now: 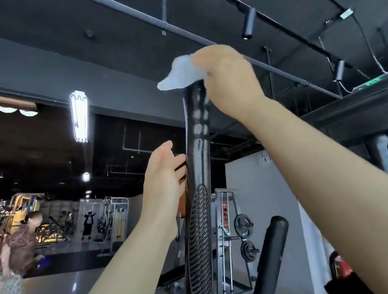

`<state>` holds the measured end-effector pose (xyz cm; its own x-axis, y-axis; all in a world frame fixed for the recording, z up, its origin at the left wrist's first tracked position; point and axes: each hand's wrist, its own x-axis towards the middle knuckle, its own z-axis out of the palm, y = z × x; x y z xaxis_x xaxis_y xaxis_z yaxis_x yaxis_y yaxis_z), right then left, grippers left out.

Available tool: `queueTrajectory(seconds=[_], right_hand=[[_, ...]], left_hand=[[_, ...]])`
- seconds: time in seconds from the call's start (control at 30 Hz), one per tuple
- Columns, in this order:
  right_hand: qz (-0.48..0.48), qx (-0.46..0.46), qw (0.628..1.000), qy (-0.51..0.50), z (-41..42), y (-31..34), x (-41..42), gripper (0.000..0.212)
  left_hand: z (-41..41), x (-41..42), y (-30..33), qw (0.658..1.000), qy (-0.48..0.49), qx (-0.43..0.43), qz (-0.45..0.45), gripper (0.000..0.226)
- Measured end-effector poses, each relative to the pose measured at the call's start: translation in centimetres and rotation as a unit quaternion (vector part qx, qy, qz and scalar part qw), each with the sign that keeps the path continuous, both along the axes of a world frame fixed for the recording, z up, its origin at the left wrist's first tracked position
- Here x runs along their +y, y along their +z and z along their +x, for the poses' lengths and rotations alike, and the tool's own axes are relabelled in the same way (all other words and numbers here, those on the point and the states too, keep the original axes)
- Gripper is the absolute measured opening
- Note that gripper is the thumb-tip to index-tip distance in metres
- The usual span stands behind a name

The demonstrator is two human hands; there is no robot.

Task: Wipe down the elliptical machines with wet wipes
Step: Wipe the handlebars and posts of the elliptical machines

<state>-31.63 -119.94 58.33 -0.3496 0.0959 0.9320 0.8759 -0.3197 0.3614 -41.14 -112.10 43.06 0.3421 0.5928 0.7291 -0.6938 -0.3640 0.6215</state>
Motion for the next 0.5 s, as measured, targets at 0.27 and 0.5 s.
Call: queueTrajectory(seconds=[0.27, 0.5], right_hand=[[-0.135, -0.162, 0.972, -0.104, 1.0, -1.4, 2.1, 0.024], [-0.140, -0.216, 0.964, -0.063, 1.0, -6.3, 2.1, 0.019]], left_hand=[[-0.3, 1.1, -0.4, 0.998, -0.041, -0.032, -0.034, 0.034], [-0.6, 1.4, -0.6, 0.997, -0.050, -0.035, -0.038, 0.031]])
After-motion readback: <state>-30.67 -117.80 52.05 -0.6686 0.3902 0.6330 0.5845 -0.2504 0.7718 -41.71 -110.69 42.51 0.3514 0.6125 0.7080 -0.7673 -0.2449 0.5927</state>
